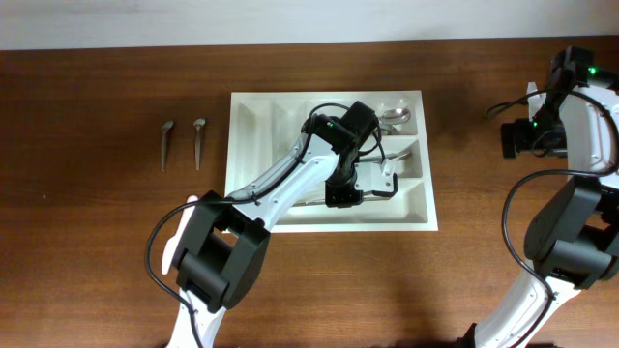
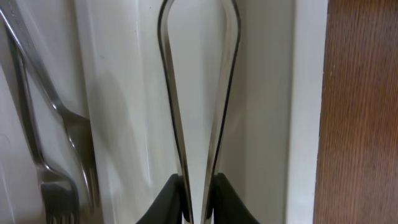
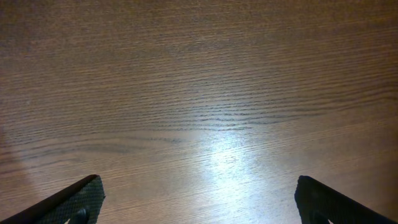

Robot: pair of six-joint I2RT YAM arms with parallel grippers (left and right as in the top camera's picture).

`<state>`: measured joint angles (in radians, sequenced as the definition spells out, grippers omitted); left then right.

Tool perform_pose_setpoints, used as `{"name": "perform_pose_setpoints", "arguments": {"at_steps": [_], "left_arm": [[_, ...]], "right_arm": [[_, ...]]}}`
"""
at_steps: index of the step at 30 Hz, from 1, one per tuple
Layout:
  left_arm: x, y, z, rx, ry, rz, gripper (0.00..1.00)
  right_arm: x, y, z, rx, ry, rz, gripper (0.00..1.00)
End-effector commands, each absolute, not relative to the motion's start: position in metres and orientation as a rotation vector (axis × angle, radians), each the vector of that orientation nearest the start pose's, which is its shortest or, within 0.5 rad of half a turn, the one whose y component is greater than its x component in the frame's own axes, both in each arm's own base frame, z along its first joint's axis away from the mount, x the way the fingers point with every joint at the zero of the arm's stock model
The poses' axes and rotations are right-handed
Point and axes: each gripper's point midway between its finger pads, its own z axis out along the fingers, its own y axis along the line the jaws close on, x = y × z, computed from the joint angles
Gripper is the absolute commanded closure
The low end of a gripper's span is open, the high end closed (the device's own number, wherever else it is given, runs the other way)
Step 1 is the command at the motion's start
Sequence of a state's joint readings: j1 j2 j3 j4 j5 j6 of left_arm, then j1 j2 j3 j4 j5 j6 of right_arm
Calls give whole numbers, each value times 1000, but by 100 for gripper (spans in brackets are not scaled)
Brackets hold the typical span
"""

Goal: Pack container
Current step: 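Lower the knife into the bottom compartment and open the left gripper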

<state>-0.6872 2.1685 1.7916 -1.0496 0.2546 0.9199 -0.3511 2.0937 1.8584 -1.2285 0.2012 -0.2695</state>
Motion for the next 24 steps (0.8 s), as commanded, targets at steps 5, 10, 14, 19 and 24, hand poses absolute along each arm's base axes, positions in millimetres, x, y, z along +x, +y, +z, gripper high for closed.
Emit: {"name": "perform_pose_setpoints", "arguments": {"at_steps": [5,10,14,19,24], "left_arm": [[325,-325,58,-2416,-2247,407,70],[327,-327,58,-2428,-2254,406,63],[327,-327,58,-2428,-2254,406,57],[331,-329,63,-2442,-2264,404,55],[365,-340,103,-2419,-2475,283,47]], "right_arm": [[389,-183,105,143,3078,-367,1],[389,-183,105,143,3078,-367,1],[389,-183,105,142,3078,-367,1],[389,-183,105,143,3078,-367,1],[389,-183,105,143,3078,-367,1]]}}
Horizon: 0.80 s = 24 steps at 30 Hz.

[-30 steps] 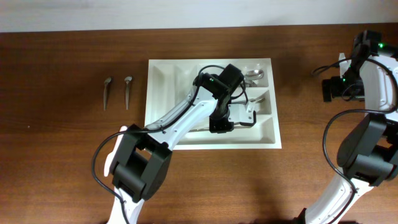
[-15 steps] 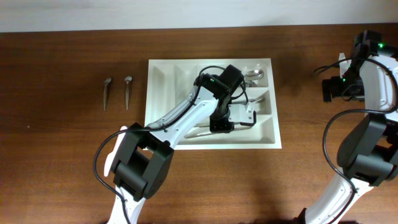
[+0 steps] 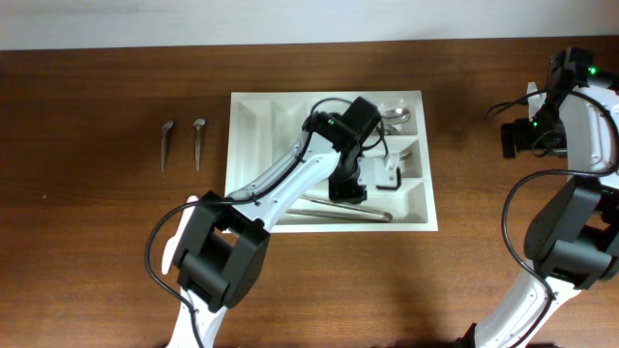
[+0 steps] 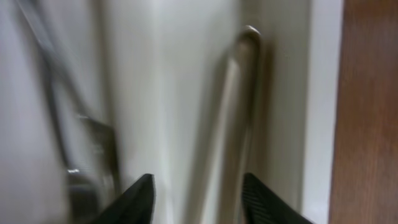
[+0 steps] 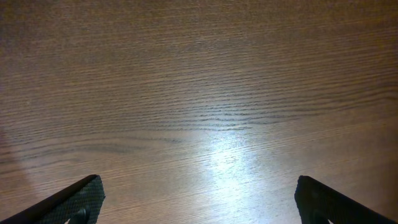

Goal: Pack container
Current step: 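Lower the knife into the bottom compartment and open the left gripper, then move the left gripper back left over the left spoon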

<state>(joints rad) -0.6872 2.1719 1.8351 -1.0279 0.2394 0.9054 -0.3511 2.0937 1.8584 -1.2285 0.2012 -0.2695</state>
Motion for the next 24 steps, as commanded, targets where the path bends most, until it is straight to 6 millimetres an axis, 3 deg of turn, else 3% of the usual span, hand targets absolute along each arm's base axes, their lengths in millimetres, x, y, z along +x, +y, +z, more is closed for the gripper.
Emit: {"name": "perform_pose_setpoints", "arguments": {"at_steps": [1,4,7,9,11,13,16,24], "left_arm": [[376,-341,116,-2408,-2541,231,45],[401,-339,154,-2406,-2680,59,39],[426,-322,185,-2370,-2785,-237,28],[448,-299,204,-2164,-2969,-482,22],[463,-271,218,-1911,-3128,-668,8],[471,-243,222,-1697,-3222,-744,1],[476,-205,221,-1428,-3314,-727,1],[477,-76,205,-675,-3386,-660,1]], "right_arm": [[389,-183,105,143,3078,-367,1],[389,-183,105,143,3078,-367,1],[389,-183,105,143,3078,-367,1],[389,-183,105,143,3078,-367,1],[389,-183,105,143,3078,-367,1],[389,-183,105,143,3078,-367,1],[389,-183,105,143,3078,-367,1],[389,-183,105,142,3078,-367,1]]}}
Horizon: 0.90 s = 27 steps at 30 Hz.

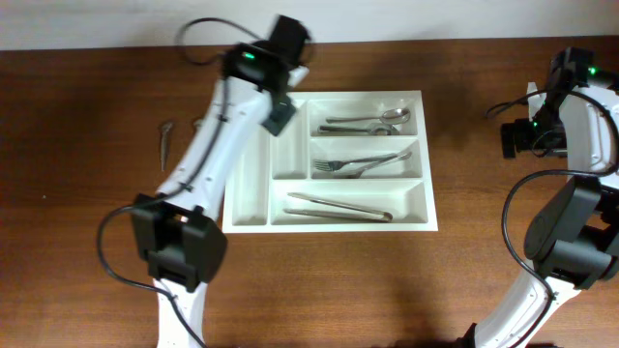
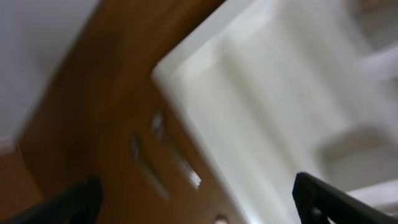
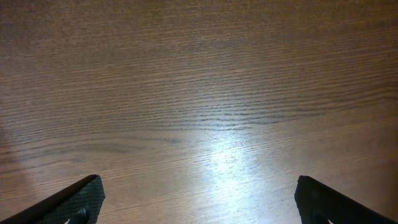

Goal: Pack container
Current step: 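Move the left gripper back left over the left spoon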

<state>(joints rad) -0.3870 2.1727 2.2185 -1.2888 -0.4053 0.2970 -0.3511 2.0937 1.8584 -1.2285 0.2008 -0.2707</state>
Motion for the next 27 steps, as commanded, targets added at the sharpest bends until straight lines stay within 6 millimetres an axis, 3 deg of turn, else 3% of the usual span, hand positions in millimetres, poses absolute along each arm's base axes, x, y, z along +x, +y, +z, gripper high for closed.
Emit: {"name": "perform_pose_setpoints", "arguments": {"at_steps": [1,7,12,16,19,22,27], "left_arm": [[478,-67,202,504,2689,476,1],[482,-19,193,321,2770,193,1],[499,15,198,196,2712,126,1],[516,44,205,-60,2637,98,1],[522,65,201,-144,2620,102,1],[523,81,182,-166,2656,117,1],[520,97,132,-154,2774,206,1]], "right_arm": [[389,-183,105,143,3078,-367,1],[389,-183,105,143,3078,-367,1],[389,-183,105,143,3078,-367,2],[389,-183,105,143,3078,-367,1],[389,-183,105,143,3078,-367,1],[389,-183,105,143,3078,-367,1],[389,-183,105,143,3078,-367,1]]}}
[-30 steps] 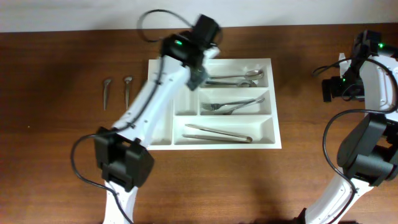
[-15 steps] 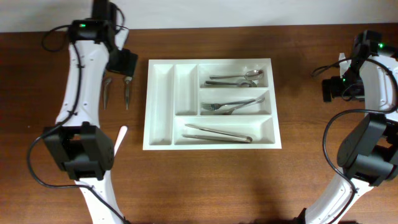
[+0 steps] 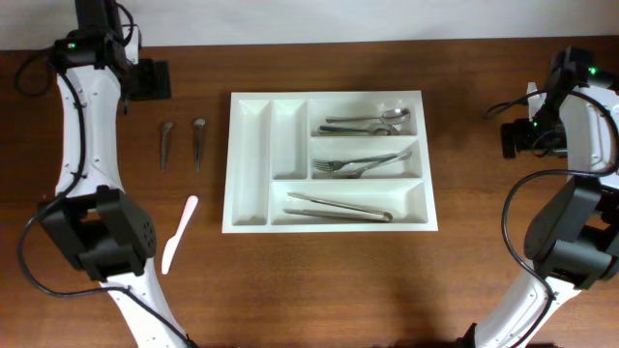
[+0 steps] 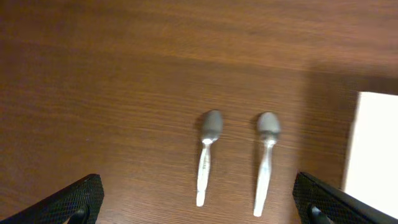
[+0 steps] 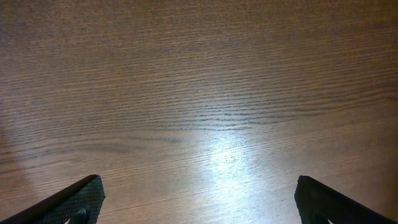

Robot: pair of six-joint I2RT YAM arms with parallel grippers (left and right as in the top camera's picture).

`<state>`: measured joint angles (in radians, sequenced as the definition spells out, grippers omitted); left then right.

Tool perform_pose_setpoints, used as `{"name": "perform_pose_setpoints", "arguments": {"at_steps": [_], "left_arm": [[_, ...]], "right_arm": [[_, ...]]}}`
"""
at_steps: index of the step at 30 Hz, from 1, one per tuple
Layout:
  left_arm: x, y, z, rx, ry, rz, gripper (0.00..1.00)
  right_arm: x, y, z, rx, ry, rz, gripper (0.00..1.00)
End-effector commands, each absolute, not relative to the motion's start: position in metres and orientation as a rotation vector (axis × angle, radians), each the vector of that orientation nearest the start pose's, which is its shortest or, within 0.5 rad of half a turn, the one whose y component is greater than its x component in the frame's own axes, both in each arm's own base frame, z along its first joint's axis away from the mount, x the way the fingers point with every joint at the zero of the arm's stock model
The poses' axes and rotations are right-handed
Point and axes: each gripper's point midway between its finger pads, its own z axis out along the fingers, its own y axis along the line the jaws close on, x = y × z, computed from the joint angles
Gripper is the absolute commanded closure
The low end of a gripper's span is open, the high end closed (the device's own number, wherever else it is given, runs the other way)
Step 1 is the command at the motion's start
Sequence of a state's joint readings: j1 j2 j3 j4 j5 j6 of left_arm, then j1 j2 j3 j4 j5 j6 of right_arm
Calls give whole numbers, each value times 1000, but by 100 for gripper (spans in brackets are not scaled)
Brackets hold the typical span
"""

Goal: Pack container
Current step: 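Move the left gripper back left over the left spoon, then lower the left gripper and close it on the spoon handle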

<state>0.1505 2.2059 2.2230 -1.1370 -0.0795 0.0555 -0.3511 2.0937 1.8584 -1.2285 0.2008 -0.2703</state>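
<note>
The white cutlery tray (image 3: 250,159) lies mid-table, with spoons (image 3: 372,120) in its back right compartment, forks (image 3: 358,163) in the middle one and metal tongs (image 3: 338,206) in the front one. Two small spoons (image 3: 166,143) (image 3: 198,142) lie side by side on the wood left of the tray. In the left wrist view the same spoons (image 4: 208,155) (image 4: 266,158) sit between and ahead of the fingers. My left gripper (image 3: 150,80) (image 4: 199,205) hangs open and empty behind them. My right gripper (image 3: 515,140) (image 5: 199,199) is open over bare wood at the far right.
A white plastic knife (image 3: 179,232) lies on the table at the front left, left of the tray. The tray's two left compartments hold nothing. The tray's corner (image 4: 376,155) shows at the right edge of the left wrist view.
My left gripper was over the tray's back left corner; now it is at the table's back left, looking down on the two small spoons. The right arm has not moved.
My left gripper was shut on the tongs low in the tray's front compartment. Then it was open, with the tongs lying in that compartment. Then it stood over the tray's back left corner, and now it is open near the two spoons.
</note>
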Motion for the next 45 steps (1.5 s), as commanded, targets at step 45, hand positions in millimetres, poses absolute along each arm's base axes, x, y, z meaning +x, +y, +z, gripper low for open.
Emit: {"name": "perform_pose_setpoints", "arguments": {"at_steps": [45], "left_arm": [[490,104,13,-131,3090,179,1]], "right_arm": [[389,-183,105,143,3078,-367,1]]}}
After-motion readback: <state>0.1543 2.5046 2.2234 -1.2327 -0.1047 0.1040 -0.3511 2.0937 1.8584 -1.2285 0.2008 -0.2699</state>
